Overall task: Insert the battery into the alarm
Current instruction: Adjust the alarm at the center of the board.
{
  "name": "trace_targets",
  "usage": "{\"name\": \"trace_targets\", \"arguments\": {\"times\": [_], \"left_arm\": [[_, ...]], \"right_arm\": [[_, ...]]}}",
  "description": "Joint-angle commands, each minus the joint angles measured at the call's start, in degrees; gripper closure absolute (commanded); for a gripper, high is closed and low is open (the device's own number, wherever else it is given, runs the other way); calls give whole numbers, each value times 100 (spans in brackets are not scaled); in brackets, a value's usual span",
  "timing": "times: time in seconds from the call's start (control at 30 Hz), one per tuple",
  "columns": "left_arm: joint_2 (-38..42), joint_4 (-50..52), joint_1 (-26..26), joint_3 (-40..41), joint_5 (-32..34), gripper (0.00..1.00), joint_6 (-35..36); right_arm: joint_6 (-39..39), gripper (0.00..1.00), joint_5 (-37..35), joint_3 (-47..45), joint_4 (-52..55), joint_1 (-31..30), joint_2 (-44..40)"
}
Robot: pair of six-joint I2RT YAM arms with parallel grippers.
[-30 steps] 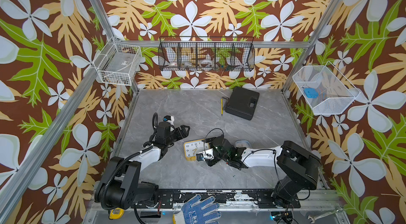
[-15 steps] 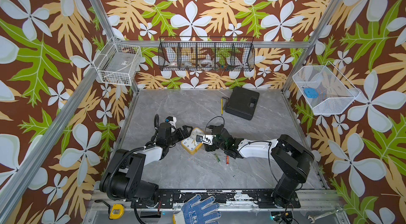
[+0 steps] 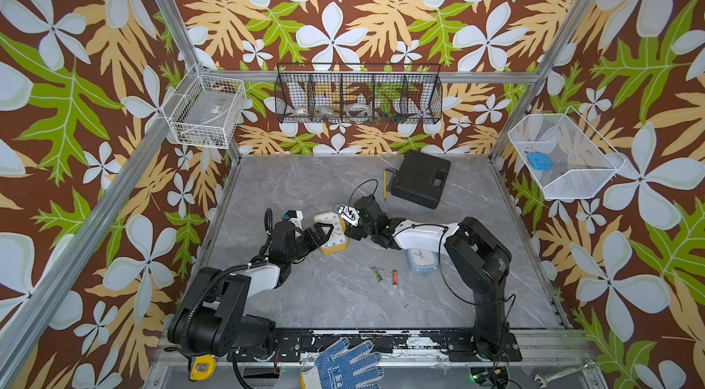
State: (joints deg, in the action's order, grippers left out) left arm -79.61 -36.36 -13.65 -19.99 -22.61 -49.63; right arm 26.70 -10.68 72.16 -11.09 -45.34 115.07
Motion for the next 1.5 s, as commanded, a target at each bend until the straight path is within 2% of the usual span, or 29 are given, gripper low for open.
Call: {"name": "trace_targets", "arguments": {"times": [0.0,0.07,0.1,0.23,0.3,0.4,0.57,0.6,0.67,0.77,1.0,1.2,1.47], "left_arm": [[22,-379,-34,-49,-159,5,-223],[237,-92,-38,-63,140,7,-163],[424,147,-41,-86,348,9,-100],[1097,1542,-37,-370,1440,21,194],[1286,1962,-41,-478,1762,34,215],[1223,2799,-41,-770,2169,50,111],[588,3546,-40,-1198,2231,75,163],[395,3612,-41,-1301,2209,82,195],[43,3803,-36,-1523,2206,89,266],[-344,3942,-38,-1745,2222,93,304],[-811,3922,-63,-1990,2095,96,304],[-1162,3893,-109,-2132,1980,98,350],[-1587,3923,-323,-2474,1898,100,406]], "right_arm": [[-329,0,-35,123,571,121,6],[-584,0,56,127,907,357,-150],[-831,2,352,142,1145,535,-289],[-2036,12,2428,58,1558,1203,-773],[-2613,19,3257,85,1588,1367,-801],[-3013,32,3741,352,1746,1370,-577],[-3553,56,4062,826,1943,1370,28],[-3632,58,4071,904,1992,1364,127],[-3690,60,3958,981,2069,1339,242],[-3618,63,3319,1060,2210,1275,309],[-3559,71,2922,1488,2459,1109,826],[-3537,78,2979,1739,2550,986,1049],[-3364,81,3230,1762,2555,887,1022]]}}
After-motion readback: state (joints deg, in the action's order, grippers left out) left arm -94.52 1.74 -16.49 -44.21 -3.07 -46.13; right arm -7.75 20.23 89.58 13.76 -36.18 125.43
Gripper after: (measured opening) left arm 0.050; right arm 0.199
